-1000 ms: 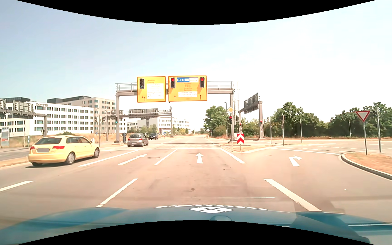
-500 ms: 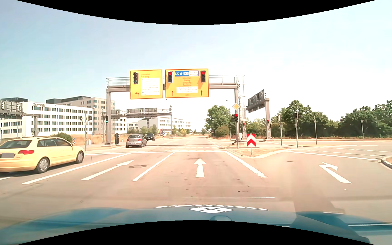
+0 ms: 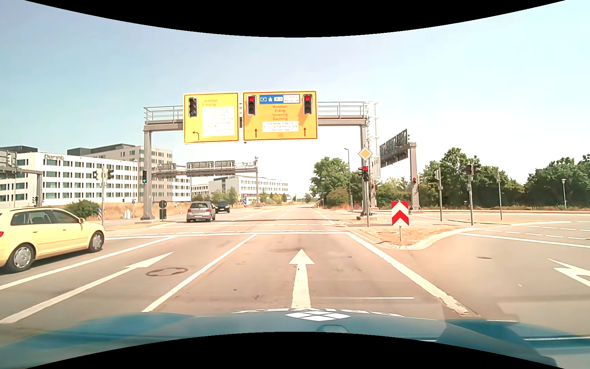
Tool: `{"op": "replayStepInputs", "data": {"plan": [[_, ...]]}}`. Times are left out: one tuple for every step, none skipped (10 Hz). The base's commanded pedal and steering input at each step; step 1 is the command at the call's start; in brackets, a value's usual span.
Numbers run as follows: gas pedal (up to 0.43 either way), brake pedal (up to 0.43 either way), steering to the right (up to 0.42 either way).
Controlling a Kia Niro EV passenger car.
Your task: Follow the waypoints while adhering to traffic rules and regulations
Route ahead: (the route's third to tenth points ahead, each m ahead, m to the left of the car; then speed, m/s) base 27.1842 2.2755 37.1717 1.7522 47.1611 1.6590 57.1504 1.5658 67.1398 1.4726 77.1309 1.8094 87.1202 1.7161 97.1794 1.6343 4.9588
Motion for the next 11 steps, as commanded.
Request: {"op": "replayStepInputs", "data": {"plan": [[0.0,0.244,-0.012],[0.0,0.244,-0.011],[0.0,0.244,-0.01],[0.0,0.244,-0.009],[0.0,0.244,-0.009],[0.0,0.244,-0.009],[0.0,0.244,-0.009],[0.0,0.25,-0.01],[0.0,0.25,-0.01],[0.0,0.25,-0.01],[0.0,0.25,-0.011]]}}
